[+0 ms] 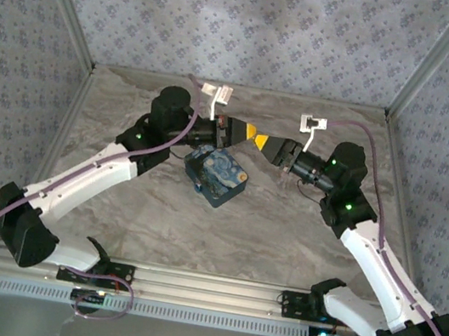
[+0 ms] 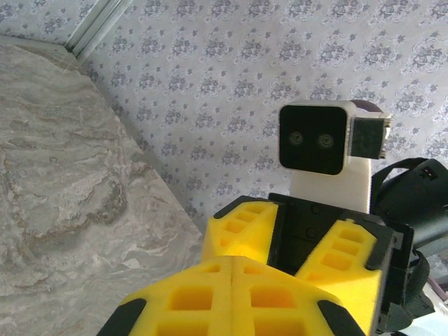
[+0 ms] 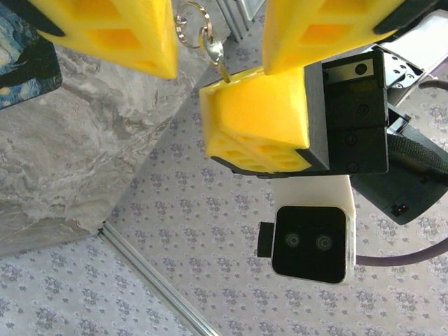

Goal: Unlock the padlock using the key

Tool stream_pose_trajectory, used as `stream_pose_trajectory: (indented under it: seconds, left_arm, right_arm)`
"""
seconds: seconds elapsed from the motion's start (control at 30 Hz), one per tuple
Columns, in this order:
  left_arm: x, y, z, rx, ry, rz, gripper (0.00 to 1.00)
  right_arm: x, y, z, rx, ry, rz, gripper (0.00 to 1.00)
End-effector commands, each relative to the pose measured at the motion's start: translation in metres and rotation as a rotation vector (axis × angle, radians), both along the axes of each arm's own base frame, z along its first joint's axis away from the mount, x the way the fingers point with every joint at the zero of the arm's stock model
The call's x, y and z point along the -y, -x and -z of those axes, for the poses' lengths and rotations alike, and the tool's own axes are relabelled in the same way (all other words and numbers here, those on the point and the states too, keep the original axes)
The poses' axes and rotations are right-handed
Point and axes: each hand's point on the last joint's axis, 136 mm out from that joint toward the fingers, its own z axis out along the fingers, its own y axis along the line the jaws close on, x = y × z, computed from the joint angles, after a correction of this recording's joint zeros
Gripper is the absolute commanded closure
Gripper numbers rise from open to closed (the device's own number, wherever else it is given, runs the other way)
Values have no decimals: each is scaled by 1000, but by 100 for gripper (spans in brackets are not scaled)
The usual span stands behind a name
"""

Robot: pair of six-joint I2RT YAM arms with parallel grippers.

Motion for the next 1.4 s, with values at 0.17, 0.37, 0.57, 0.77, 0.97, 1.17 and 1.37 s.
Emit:
stream_pose_trajectory:
  seconds: [0.17,0.37,0.57,0.77,0.97,1.17,1.37]
  left_arm:
    - [-7,5,-26,56,64,-9,100]
    - [-6,4,-23,50,61,-11,100]
    - [-6,2,-20,45,58,-18,100]
    - [-5,0,-18,43,58,-23,100]
    - [-6,-2,-16,46,49,-35,100]
    - [-24,-18,0,1,5,-127,56]
    - [-66,-23,47,-46,-154,-280,34]
  right_arm:
    - [-7,3,3,9,3,-21,64]
    - [-7,2,3,10,2,-23,74]
    - [-9,1,3,11,-1,-36,84]
    - [-11,0,3,19,-11,-47,97]
    - [-10,-2,4,25,-4,-37,100]
    - [3,-11,15,-3,37,15,100]
    - [27,-24,51,-70,172,124,100]
